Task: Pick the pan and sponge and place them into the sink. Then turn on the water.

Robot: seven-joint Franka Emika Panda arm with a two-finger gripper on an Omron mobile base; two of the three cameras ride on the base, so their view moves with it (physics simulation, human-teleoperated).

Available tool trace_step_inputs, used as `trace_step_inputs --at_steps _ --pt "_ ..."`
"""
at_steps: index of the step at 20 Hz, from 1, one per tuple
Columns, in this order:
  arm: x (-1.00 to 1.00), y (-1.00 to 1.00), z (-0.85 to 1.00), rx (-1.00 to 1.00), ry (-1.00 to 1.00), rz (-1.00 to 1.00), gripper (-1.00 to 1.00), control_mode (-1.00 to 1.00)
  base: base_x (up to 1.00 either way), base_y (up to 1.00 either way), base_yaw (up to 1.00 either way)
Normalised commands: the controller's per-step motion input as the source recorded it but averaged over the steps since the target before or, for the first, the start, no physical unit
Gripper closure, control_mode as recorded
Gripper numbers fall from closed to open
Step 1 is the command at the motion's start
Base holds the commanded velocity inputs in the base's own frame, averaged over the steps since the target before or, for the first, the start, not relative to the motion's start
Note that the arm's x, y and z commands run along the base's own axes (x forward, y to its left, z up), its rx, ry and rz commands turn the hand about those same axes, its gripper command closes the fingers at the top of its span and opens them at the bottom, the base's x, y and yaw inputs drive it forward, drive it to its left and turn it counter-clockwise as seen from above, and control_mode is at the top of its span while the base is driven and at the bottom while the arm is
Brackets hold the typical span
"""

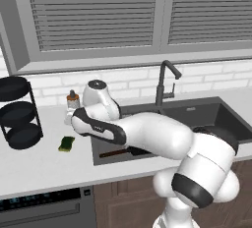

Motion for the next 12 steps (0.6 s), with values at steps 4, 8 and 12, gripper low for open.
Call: trace_step_inputs --at_steps 4,8,12 --pt "0.23 0.4 -0.44 -0.18 -0.01 0.1 -1.0 -1.0 0.0 0.0 0.0" --pt "0.14 0.36 -0.45 -0.1 -0.05 0.05 -1.0 -1.0 0.0 0.0 0.0" --pt "0.07 0.14 -0.24 0.0 -0.07 0.01 -1.0 -1.0 0.0 0.0 0.0"
